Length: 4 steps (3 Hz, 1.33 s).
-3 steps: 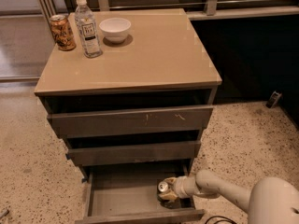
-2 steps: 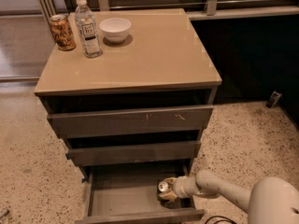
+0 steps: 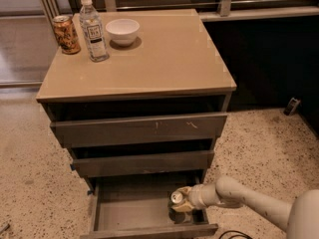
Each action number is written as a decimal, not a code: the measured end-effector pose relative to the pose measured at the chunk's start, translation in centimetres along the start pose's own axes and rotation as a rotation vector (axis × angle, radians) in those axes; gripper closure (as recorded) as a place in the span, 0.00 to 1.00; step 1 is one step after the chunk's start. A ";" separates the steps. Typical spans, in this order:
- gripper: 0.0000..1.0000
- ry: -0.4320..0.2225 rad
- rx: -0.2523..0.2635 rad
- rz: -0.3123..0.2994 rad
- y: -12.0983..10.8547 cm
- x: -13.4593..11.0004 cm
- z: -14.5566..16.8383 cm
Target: Pick green can from bottom drawer and place on counter
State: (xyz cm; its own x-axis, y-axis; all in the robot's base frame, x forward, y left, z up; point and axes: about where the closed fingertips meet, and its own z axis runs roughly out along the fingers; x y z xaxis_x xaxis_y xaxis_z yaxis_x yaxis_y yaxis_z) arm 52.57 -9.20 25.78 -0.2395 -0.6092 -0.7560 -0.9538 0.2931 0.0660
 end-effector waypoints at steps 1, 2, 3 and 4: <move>1.00 0.014 -0.001 0.008 2.0 -5.7 -4.3; 1.00 0.030 -0.017 0.039 5.7 -12.4 -7.2; 1.00 0.069 -0.005 0.019 6.9 -15.9 -10.2; 1.00 0.070 0.001 0.011 6.7 -16.1 -10.5</move>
Offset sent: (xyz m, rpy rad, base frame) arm -0.0154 0.0392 0.3860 -0.1887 -0.1260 0.0113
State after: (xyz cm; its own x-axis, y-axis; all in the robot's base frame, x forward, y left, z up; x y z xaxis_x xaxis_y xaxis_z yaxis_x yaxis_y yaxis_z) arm 48.18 -5.16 45.22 -0.2618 -0.6563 -0.7077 -0.9510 0.3002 0.0734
